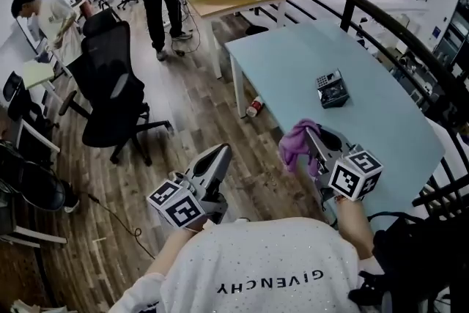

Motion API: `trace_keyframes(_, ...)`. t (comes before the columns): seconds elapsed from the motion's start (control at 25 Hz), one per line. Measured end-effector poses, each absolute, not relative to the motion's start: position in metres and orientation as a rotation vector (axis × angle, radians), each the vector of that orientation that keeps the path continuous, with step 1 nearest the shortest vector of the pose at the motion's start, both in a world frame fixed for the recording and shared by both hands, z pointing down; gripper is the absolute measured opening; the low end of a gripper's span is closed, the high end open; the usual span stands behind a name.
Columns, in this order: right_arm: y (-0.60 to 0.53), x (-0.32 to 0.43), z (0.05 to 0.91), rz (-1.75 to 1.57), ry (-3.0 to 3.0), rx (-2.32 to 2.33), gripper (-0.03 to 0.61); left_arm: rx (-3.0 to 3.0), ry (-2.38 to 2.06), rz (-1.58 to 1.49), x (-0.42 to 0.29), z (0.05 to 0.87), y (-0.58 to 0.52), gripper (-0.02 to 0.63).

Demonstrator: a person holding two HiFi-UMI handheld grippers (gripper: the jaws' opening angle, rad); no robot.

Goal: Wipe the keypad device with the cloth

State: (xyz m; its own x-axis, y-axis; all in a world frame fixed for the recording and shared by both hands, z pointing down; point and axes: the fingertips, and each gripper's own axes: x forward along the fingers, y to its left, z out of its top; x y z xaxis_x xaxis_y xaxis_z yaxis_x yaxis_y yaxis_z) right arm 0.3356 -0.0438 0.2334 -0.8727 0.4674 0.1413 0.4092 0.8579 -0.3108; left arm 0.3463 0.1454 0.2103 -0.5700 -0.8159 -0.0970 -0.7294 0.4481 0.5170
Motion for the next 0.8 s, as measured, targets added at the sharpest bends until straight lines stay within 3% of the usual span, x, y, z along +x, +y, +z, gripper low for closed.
trace_keyframes(0.4,-0.006,0.256,0.235,0.382,-2.873,-0.518,0.030,1.508,-2.450,-0.750,0.246,0.205,0.183,-0.008)
trace_keyframes(0.8,-0.005,0.218,0.265,0.276,-2.866,-0.351,0.031,1.529,-2.418,-0.791,0.196,0.227,0.199,-0.008)
